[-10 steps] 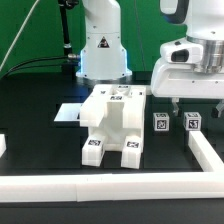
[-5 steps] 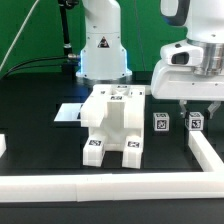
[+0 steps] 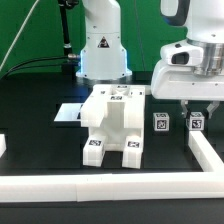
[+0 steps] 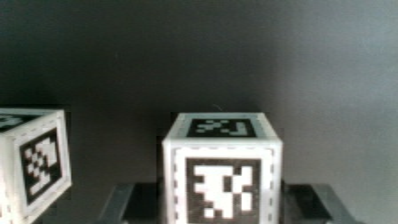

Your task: Assemble chair

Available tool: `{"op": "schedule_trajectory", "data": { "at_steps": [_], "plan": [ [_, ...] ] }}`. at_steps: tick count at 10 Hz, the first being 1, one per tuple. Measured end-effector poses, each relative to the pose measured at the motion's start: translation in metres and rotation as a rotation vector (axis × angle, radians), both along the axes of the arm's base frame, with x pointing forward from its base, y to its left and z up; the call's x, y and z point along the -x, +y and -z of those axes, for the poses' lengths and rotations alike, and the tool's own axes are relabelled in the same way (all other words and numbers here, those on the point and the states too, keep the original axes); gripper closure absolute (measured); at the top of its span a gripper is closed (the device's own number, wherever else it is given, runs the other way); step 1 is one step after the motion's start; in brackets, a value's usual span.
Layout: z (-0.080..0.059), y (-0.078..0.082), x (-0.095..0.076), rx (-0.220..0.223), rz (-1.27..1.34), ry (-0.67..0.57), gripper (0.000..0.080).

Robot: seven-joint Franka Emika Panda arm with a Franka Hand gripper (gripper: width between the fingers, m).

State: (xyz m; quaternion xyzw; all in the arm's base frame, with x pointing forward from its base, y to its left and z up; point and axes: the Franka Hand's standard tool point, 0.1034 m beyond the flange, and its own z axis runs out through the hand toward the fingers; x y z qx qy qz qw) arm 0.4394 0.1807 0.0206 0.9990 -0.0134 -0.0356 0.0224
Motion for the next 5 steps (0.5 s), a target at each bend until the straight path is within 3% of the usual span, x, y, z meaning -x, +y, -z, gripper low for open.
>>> {"op": "schedule_trajectory", "data": {
  "at_steps": [3,5],
  "plan": [
    [-0.006,-0.001,-0.001,0.002,-0.005,0.013,0.0518],
    [-0.065,-0.011,-0.016,-0.021,-0.021,0.014,0.0518]
  ]
}}
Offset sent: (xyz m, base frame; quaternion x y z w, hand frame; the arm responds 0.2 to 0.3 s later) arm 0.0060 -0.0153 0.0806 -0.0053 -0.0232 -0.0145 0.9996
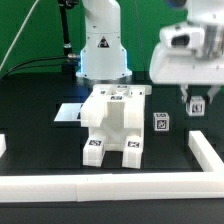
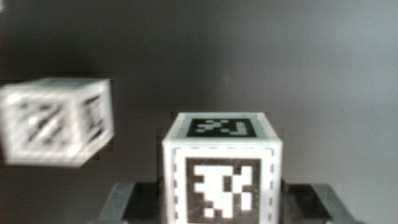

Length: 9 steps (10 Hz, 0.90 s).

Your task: Assemble chair

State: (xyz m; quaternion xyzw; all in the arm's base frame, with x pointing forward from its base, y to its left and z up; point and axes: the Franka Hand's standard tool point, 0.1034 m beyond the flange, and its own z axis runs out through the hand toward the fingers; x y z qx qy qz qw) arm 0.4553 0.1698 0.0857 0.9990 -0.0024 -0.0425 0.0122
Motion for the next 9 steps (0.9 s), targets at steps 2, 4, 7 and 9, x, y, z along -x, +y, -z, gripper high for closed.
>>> {"op": "schedule_trajectory", "data": {
  "at_steps": [2,4,7,9],
  "plan": [
    [-0.047,-0.015,-0.011,-0.024,-0.008,-0.007,0.0518],
    [-0.083,-0.047,-0.024,-0.039,-0.039,-0.032,0.0518],
    [-0.080,-0.050,-0.024,-0.036,-0.030,-0.025,0.0517],
    [-0.089,-0.073,-0.039,-0.024,-0.148,-0.044,0.0517]
  ]
}}
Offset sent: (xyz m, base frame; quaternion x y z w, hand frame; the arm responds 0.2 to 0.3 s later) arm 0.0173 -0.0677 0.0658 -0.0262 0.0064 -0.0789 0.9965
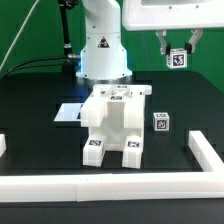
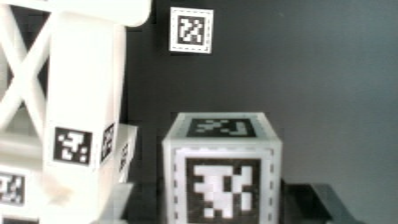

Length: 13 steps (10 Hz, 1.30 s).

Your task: Assemble chair

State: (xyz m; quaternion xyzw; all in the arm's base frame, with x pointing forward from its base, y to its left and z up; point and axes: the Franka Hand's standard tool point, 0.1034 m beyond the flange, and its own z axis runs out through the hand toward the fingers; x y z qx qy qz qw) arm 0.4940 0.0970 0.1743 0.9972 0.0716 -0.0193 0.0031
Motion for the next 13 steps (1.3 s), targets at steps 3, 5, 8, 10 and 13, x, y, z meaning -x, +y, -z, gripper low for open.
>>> {"op": "schedule_trajectory", "data": {
  "at_steps": [3,5,8,10,13],
  "plan": [
    [-0.015,-0.041,-0.027,0.004,-0.159,-0.026,0.0517],
    [-0.010,-0.042,-0.026,-0.007,-0.161,-0.016,0.0517],
    [0.006,-0.050,-0.030,0.040,-0.212,-0.008,0.0517],
    [0.022,-0.063,-0.047,0.079,-0.286,0.012,0.0517],
    [0.033,-0.059,-0.044,0.079,-0.265,0.017,0.0517]
  ]
}}
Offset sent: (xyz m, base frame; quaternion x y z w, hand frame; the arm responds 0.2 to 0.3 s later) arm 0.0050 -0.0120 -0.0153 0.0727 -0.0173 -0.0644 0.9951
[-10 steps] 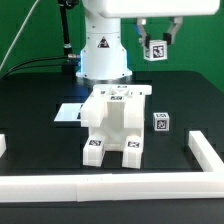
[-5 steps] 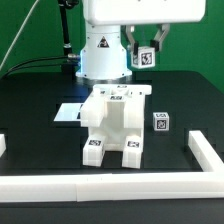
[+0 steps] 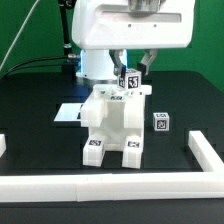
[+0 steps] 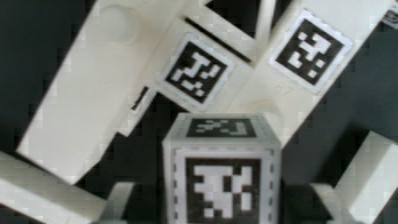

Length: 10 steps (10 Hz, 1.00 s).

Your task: Assemble chair

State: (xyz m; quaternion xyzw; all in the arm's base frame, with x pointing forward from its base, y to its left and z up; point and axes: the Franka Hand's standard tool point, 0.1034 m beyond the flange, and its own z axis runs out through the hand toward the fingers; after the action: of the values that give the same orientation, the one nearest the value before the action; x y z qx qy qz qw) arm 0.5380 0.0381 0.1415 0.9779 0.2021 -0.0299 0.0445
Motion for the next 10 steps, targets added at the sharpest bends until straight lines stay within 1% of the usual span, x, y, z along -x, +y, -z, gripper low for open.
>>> {"op": "schedule_trajectory", "data": {
  "at_steps": [4,7,10],
  "plan": [
    [0.002,0.003,0.009,-0.004,-0.002,0.010,0.0517],
    [0.009,0.002,0.015,-0.004,-0.003,0.008,0.0517],
    [0.012,0.002,0.012,-0.003,-0.005,-0.007,0.0517]
  ]
}}
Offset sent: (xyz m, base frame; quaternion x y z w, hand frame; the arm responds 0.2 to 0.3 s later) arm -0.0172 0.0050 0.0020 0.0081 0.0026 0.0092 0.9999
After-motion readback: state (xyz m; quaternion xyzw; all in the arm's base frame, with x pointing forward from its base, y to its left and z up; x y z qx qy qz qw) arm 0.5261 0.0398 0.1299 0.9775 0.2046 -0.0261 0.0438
